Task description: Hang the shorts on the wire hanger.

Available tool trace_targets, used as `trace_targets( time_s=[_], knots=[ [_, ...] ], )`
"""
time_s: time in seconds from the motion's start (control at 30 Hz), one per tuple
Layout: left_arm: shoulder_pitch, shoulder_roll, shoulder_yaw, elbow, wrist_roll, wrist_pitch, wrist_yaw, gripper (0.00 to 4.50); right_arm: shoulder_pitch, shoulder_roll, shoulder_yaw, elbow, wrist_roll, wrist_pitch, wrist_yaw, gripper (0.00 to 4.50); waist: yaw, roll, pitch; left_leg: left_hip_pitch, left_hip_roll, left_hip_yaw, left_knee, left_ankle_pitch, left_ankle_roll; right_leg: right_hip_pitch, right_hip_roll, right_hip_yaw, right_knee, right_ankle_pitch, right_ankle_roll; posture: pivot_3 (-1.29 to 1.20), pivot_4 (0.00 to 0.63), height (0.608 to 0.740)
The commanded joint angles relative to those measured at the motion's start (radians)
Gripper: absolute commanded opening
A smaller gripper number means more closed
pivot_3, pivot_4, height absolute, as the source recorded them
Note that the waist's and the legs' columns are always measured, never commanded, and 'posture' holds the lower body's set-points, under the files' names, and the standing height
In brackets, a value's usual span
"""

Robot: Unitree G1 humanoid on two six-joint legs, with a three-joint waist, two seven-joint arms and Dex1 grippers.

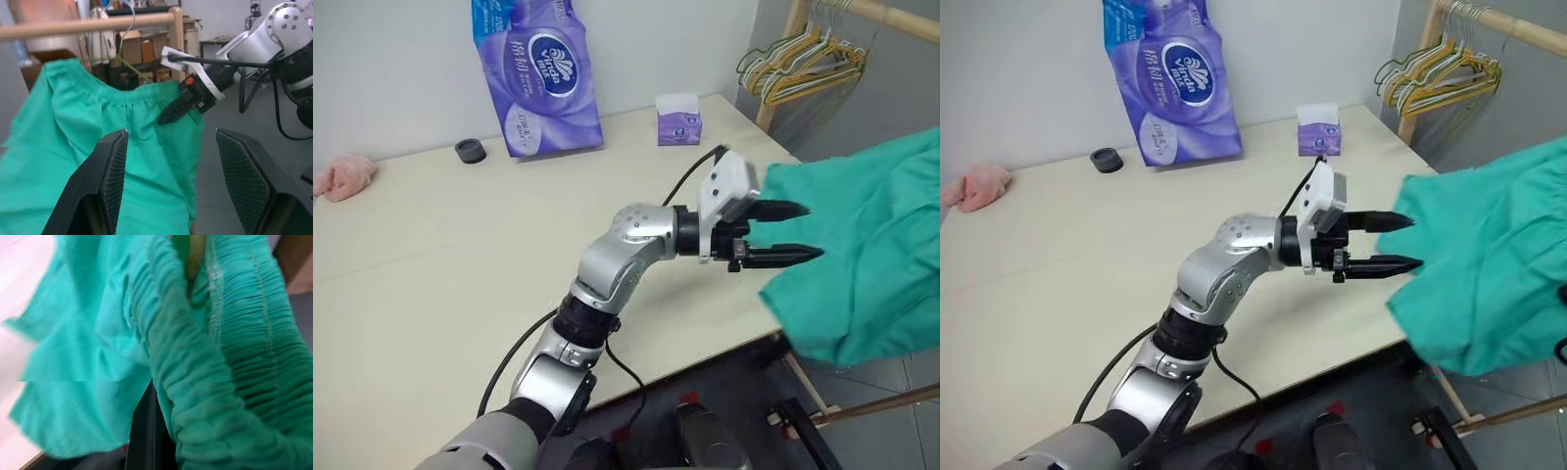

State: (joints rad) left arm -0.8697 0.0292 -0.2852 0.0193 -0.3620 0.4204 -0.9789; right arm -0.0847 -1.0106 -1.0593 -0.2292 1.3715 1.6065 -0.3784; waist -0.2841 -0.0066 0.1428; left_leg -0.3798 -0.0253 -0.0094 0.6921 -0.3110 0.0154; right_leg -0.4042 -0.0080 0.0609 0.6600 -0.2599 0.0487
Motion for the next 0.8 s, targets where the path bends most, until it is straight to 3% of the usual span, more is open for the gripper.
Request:
trace_targets(
  time_s=[0.03,0.13,0.4,0.63,0.8],
  knots=[
    [-0.040,0.004,0.010,0.008,0.017,-0.073,-0.008,3.00,-0.038,-0.111,-0.011,0.075,0.037,0.008,-0.032,0.00,-0.006,0.003,0.004,0.000,0.000,0.002,0.000,0.000,0.000,0.000,0.001,0.002,-0.001,0.000,0.001,-0.44,0.184,0.740],
    [-0.051,0.006,-0.004,0.002,0.026,-0.102,-0.016,3.00,-0.072,-0.186,0.010,0.167,0.029,0.008,-0.030,0.00,-0.021,0.005,0.012,0.001,0.000,0.010,0.000,-0.001,0.003,0.000,0.001,0.009,-0.003,0.002,0.004,-0.44,0.190,0.740],
    [-0.050,-0.007,-0.042,-0.004,0.049,-0.148,-0.017,3.00,-0.199,-0.354,0.161,0.452,-0.217,-0.020,0.129,0.00,-0.026,0.001,0.025,0.000,0.001,0.019,-0.001,-0.006,0.010,0.000,0.001,0.015,-0.015,0.007,0.013,-0.43,0.211,0.740],
    [-0.084,-0.055,-0.040,0.032,0.054,-0.178,-0.004,3.00,-0.321,-0.518,0.465,0.788,-0.472,-0.221,0.444,0.00,-0.024,0.006,0.045,0.002,0.000,0.026,-0.001,-0.007,0.013,-0.002,0.001,0.025,-0.016,0.008,0.015,-0.41,0.222,0.740],
    [-0.104,-0.079,-0.045,0.049,0.052,-0.190,-0.014,3.00,-0.413,-0.555,0.650,0.917,-0.595,-0.285,0.653,0.00,-0.025,0.006,0.052,0.006,0.000,0.035,-0.005,-0.009,0.015,-0.002,0.000,0.034,-0.016,0.008,0.017,-0.39,0.223,0.740]
  ],
)
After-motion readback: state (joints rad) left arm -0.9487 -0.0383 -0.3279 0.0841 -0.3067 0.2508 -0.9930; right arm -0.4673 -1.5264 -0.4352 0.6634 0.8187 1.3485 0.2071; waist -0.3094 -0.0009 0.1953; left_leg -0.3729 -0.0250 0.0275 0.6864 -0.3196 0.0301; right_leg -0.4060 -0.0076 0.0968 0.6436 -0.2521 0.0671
